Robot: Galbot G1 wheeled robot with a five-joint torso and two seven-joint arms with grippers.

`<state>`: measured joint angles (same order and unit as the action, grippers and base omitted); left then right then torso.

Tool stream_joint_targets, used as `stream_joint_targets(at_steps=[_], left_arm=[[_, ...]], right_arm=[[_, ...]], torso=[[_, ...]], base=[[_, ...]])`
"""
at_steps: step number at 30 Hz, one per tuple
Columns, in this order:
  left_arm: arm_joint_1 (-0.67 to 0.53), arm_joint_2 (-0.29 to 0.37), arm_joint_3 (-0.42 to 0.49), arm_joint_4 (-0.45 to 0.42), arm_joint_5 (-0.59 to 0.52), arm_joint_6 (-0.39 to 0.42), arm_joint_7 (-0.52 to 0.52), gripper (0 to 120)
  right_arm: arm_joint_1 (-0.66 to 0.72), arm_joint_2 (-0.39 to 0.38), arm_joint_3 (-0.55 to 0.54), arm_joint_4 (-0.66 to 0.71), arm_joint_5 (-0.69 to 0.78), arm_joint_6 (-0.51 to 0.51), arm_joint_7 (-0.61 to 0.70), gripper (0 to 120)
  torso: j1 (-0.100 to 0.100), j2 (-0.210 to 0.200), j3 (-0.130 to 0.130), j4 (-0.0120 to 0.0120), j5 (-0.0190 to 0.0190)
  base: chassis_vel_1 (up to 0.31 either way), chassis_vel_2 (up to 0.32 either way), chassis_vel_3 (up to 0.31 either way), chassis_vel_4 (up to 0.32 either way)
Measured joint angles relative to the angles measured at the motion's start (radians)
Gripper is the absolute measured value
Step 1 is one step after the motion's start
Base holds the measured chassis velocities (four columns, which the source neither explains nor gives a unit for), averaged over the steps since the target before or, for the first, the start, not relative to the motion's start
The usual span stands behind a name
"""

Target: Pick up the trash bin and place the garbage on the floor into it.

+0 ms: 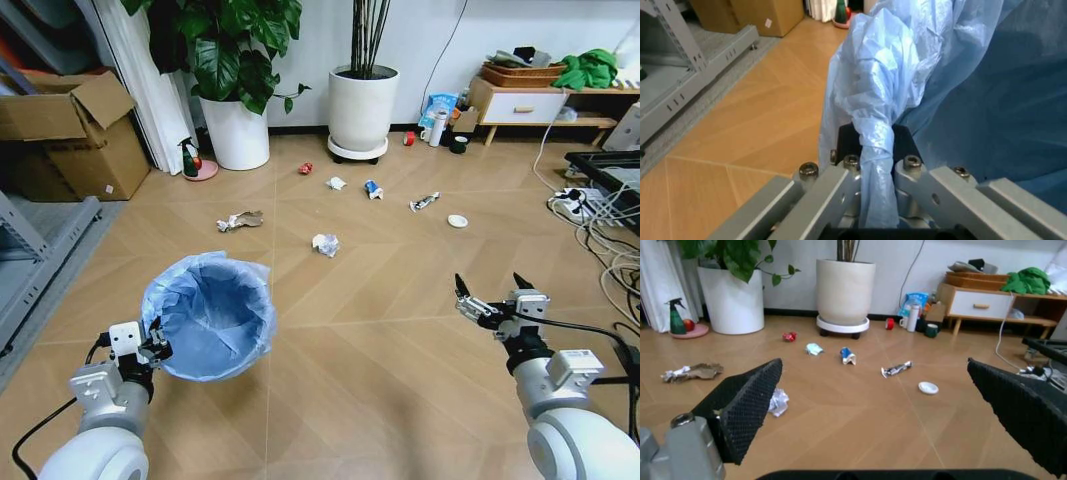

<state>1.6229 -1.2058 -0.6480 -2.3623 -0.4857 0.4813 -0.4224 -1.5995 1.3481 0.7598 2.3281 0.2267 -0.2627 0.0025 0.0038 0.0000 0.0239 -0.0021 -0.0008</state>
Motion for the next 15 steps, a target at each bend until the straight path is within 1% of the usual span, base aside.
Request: stream_joint_targets(at_steps=[15], left_arm=[[-0.001, -0.006, 0.002, -0.004, 0.0, -0.006, 0.0, 0]], right_arm=[[-0.002, -0.003, 0.001, 0.0, -0.003, 0.009, -0.002, 100]], torso=[[0.0, 0.0, 0.0, -0.0001, 0.0002]], base=[[-0.167, 0.254, 0.165, -0.251]])
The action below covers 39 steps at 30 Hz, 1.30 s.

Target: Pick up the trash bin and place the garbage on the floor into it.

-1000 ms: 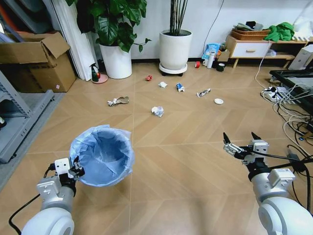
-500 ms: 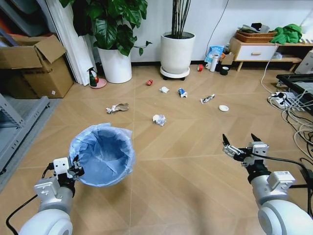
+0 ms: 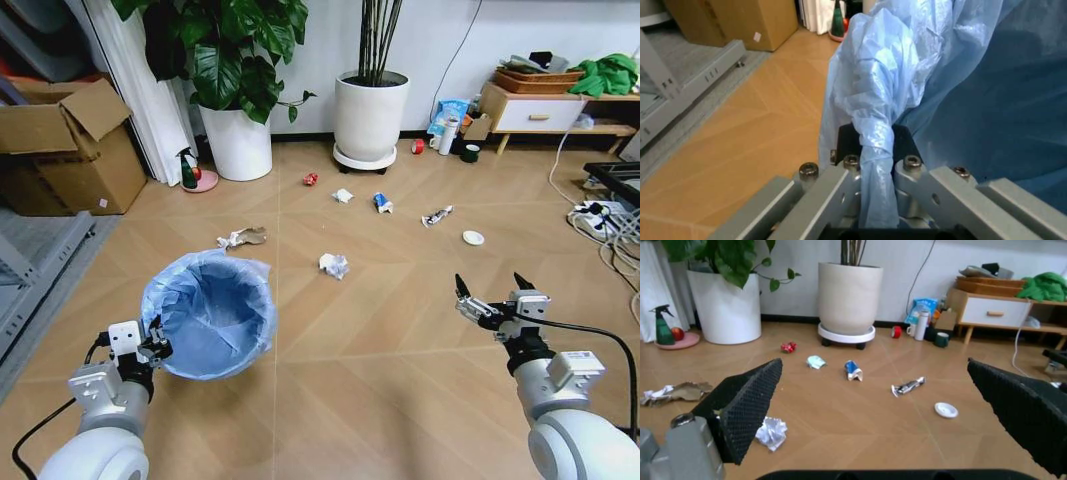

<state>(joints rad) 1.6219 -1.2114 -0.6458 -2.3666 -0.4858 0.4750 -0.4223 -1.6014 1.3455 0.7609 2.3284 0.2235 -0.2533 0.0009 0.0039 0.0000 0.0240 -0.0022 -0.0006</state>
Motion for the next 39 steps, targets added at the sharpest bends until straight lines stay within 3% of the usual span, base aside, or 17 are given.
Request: stream_joint_targets(at_steps=[16, 39], left_arm=[[-0.015, 0.002, 0.001, 0.005, -0.001, -0.002, -0.001, 0], [-0.055, 0.01, 0.006, 0.047, -0.022, -0.001, -0.001, 0]], right_arm=[[0.01, -0.001, -0.005, -0.017, -0.006, 0.011, -0.007, 100], [0.021, 0.0, -0.011, -0.042, -0.02, 0.011, -0.02, 100]], torso=[[0.0, 0.0, 0.0, -0.0001, -0.0002], [0.0, 0.0, 0.0, 0.0, -0.0004]], base=[[-0.151, 0.308, 0.145, -0.301], [-0.045, 0.207, 0.045, -0.202]])
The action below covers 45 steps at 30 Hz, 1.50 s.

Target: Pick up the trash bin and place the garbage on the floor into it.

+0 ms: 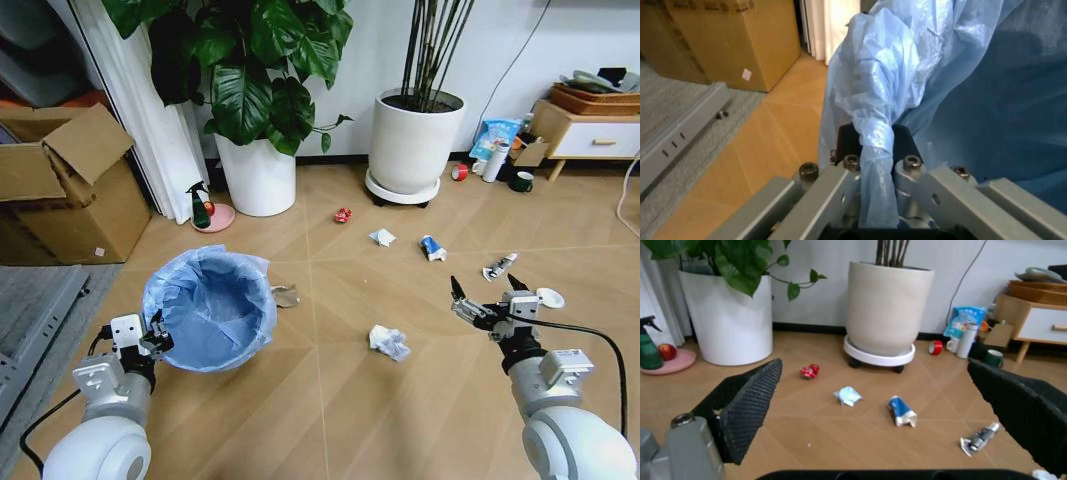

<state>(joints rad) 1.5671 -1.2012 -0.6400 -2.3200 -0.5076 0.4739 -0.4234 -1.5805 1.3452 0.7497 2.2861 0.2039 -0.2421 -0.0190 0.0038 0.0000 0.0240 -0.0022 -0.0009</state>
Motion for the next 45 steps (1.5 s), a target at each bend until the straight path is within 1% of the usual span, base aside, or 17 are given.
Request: stream_joint_targets(at_steps=[7, 10, 13, 17, 25, 27, 28, 33, 36, 41, 42, 44, 45], left_arm=[[-0.008, 0.002, 0.001, 0.006, -0.003, 0.0, 0.001, 0], [-0.008, 0.002, 0.001, 0.007, -0.003, 0.0, 0.001, 0], [-0.009, 0.0, 0.002, 0.009, -0.002, -0.001, 0.002, 0], [-0.011, 0.0, 0.004, 0.012, -0.002, -0.002, 0.003, 0], [-0.015, 0.001, 0.005, 0.017, -0.002, -0.004, 0.004, 0], [-0.016, 0.0, 0.005, 0.018, -0.002, -0.004, 0.004, 0], [-0.017, -0.001, 0.005, 0.019, -0.002, -0.004, 0.004, 0], [-0.019, -0.004, 0.005, 0.022, -0.002, -0.005, 0.004, 0], [-0.019, -0.005, 0.003, 0.023, -0.002, -0.006, 0.003, 0], [-0.028, -0.006, -0.013, 0.031, -0.007, -0.008, 0.002, 0], [-0.035, -0.002, -0.013, 0.037, -0.01, -0.008, 0.002, 0], [-0.059, 0.013, -0.008, 0.057, -0.021, -0.001, 0.004, 0], [-0.068, 0.019, -0.004, 0.066, -0.026, 0.004, 0.008, 0]], right_arm=[[0.006, -0.002, 0.0, -0.007, 0.0, 0.0, -0.003, 100], [0.008, -0.002, 0.0, -0.009, 0.0, 0.0, -0.003, 100], [0.01, -0.003, 0.0, -0.013, 0.001, 0.0, -0.007, 100], [0.015, -0.003, 0.001, -0.018, 0.001, 0.0, -0.009, 100], [0.02, -0.004, 0.002, -0.026, 0.0, 0.005, -0.009, 100], [0.021, -0.004, 0.0, -0.027, -0.002, 0.005, -0.01, 100], [0.02, -0.003, -0.001, -0.028, -0.002, 0.005, -0.011, 100], [0.019, -0.007, -0.006, -0.03, -0.002, 0.003, -0.011, 100], [0.02, -0.01, -0.008, -0.033, -0.001, -0.002, -0.011, 100], [0.041, -0.048, -0.03, -0.07, 0.029, -0.004, -0.012, 100], [0.049, -0.065, -0.036, -0.085, 0.038, 0.0, -0.013, 100], [0.064, -0.102, -0.044, -0.115, 0.063, 0.008, -0.019, 100], [0.071, -0.124, -0.047, -0.129, 0.083, 0.008, -0.026, 100]], torso=[[0.0, 0.0, 0.0, 0.0, 0.0004], [0.0, 0.0, 0.0, 0.0, -0.0001], [0.0, 0.0, 0.0, 0.0001, 0.0004], [0.0, 0.0, 0.0, 0.0001, -0.0001], [0.0, 0.0, 0.0, 0.0, 0.0007], [0.0, 0.0, 0.0, 0.0, -0.0002], [0.0, 0.0, 0.0, 0.0, 0.0005], [0.0, 0.0, 0.0, -0.0003, 0.0], [0.0, 0.0, 0.0, 0.0002, 0.0001], [0.0, 0.0, 0.0, -0.0002, 0.0004], [0.0, 0.0, 0.0, 0.0, 0.0003], [0.0, 0.0, 0.0, -0.0001, 0.0007], [0.0, 0.0, 0.0, -0.0002, 0.0003]], base=[[-0.046, 0.212, 0.053, -0.206], [-0.063, 0.232, 0.064, -0.224], [-0.057, 0.242, 0.079, -0.239], [-0.087, 0.218, 0.098, -0.214], [-0.123, 0.205, 0.121, -0.203], [-0.115, 0.198, 0.105, -0.202], [-0.08, 0.204, 0.1, -0.197], [-0.086, 0.187, 0.088, -0.186], [-0.063, 0.143, 0.086, -0.123], [-0.039, 0.021, 0.013, -0.006], [0.0, 0.0, 0.0, 0.0], [0.0, 0.0, 0.0, 0.0], [0.0, 0.0, 0.0, 0.0]])
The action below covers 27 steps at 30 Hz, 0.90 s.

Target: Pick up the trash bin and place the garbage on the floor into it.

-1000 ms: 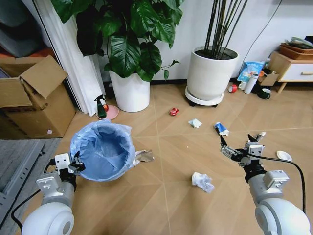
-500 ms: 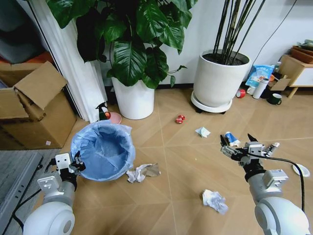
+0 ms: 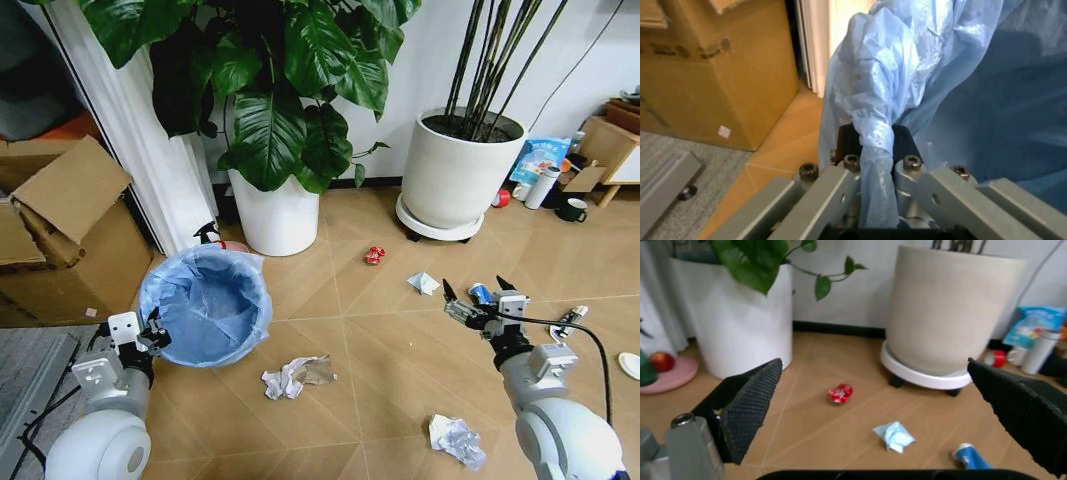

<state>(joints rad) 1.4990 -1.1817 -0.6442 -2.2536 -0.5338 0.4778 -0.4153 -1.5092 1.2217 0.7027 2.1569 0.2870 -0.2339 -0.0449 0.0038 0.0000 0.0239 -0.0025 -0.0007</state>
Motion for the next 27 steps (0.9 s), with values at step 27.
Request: stream_joint_targets(at_steps=[27], left_arm=[[0.035, 0.015, -0.004, -0.02, -0.004, 0.01, 0.03, 0]], right_arm=[[-0.171, -0.206, 0.035, -0.298, 0.086, 0.099, -0.346, 100]], torso=[[0.0, 0.0, 0.0, 0.0002, 0.0]], base=[[0.0, 0.0, 0.0, 0.0]])
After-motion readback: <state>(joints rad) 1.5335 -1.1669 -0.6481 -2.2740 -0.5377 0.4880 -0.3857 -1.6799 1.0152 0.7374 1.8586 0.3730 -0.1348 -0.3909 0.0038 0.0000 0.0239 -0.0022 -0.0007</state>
